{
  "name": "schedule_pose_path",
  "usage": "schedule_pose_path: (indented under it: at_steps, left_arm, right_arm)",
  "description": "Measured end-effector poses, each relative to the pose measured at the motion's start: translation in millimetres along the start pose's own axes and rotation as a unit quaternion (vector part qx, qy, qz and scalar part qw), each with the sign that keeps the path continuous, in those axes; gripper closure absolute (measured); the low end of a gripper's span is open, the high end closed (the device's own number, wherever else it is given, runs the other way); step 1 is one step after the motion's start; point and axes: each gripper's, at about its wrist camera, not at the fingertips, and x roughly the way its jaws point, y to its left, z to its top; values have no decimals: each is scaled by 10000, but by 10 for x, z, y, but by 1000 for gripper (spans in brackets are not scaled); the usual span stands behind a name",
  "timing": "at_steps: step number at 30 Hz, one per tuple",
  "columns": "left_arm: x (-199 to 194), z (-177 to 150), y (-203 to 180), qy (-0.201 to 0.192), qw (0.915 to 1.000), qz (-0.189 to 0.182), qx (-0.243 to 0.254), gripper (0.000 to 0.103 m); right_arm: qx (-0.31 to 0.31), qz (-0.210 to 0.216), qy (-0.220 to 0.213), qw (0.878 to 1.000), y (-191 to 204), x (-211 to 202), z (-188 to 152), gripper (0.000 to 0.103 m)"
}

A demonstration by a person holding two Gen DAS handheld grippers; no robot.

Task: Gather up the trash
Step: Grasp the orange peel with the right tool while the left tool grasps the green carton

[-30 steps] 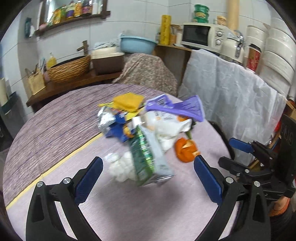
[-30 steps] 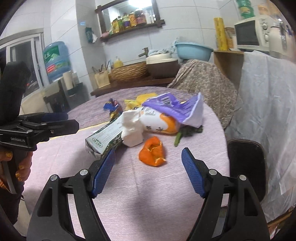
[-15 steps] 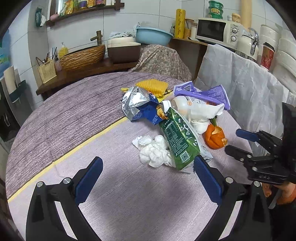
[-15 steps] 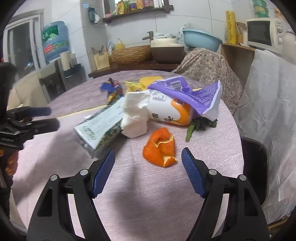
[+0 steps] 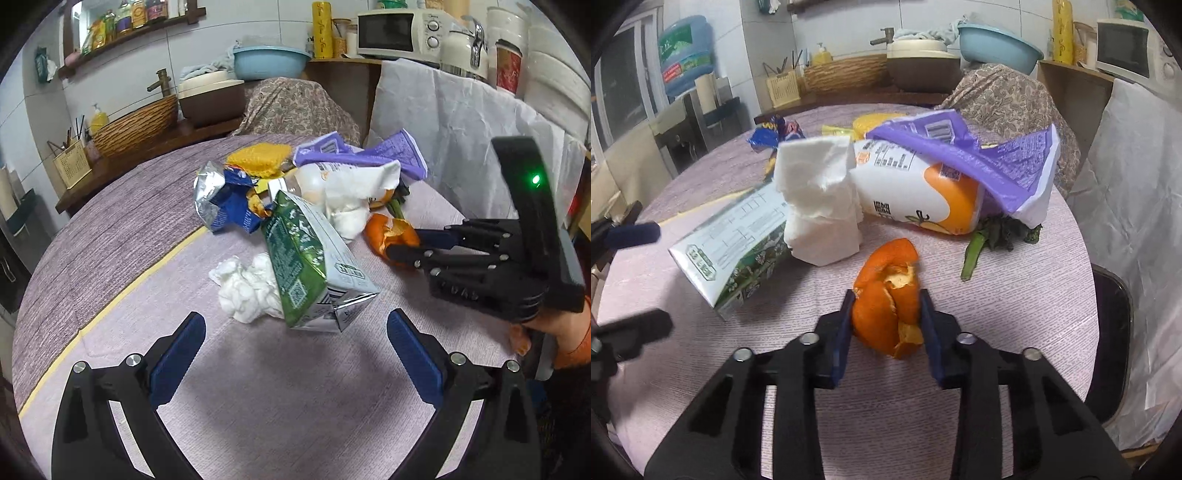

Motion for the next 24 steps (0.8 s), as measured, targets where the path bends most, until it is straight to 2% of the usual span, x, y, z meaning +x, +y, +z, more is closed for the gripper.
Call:
schedule_pose_path:
  at_steps: [4, 10, 12, 15, 17, 21, 24]
  left_arm:
    - [61, 14, -97, -27, 9997, 186, 135, 5]
    - [150, 57, -327, -224, 9959, 729, 478, 5]
    - [199, 65, -418, -311, 9918, 1043, 675, 6]
    - [282, 77, -529, -326, 9857, 1332, 982, 15]
    - [336, 79, -557, -302, 9837, 1414, 1069, 27]
    - [401, 74, -538, -204, 9843, 1421, 1026, 45]
    - [359, 74, -497, -293, 9853, 1407, 926, 47]
  right_arm:
    - [97, 91, -55, 9999, -57, -60, -34, 80]
    - [286, 253, -265, 9989, -120, -236, -63, 80]
    - [324, 288, -311, 9986, -127, -286, -72, 80]
    - [349, 307, -354, 9983, -144, -373, -98, 80]
    - [367, 316, -380, 9981, -162, -411, -114, 80]
    - [410, 342, -429, 9977, -168, -470, -157, 80]
    - [418, 335, -454, 9975, -189, -487, -172, 80]
